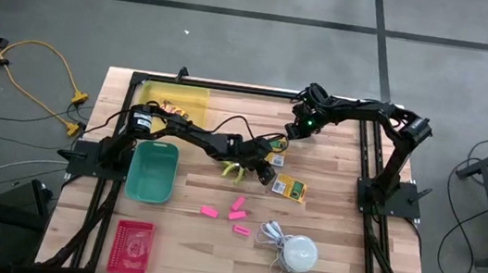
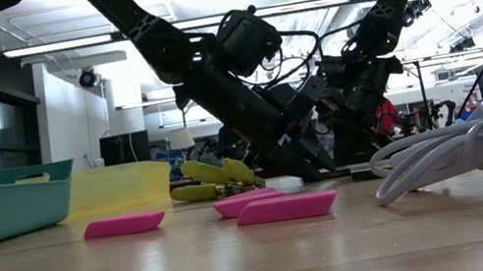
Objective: Pick & Place School Supplies
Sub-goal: Put the top yellow crayon box into the yellow bin
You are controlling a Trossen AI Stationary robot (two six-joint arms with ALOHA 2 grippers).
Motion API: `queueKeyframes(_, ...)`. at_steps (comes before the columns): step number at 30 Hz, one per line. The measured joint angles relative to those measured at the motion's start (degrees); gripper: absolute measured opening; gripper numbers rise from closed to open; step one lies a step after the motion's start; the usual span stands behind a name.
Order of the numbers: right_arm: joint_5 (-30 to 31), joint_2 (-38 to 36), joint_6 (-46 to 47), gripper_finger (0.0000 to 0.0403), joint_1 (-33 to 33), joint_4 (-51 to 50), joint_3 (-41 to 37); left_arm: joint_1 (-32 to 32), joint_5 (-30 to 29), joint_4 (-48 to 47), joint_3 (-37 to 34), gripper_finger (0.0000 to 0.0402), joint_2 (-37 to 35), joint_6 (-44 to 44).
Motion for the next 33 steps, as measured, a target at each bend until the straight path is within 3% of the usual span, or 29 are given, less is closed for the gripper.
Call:
queueKeyframes(14,-0.08,0.00,-0.05,0.0006,-0.31,-0.17,0.00,0.00,-0.02,-0.09,0.00,0.0121,0.00,-0.02)
queueKeyframes(25,0.00,0.00,0.06,0.0083,-0.28,-0.19,0.00,0.00,-0.09,-0.22,0.00,0.0121,0.00,-0.04)
queueKeyframes(33,0.55,0.00,0.24,0.0101,0.10,-0.09,0.00,0.02,-0.17,-0.24,0.00,0.0121,0.00,-0.04)
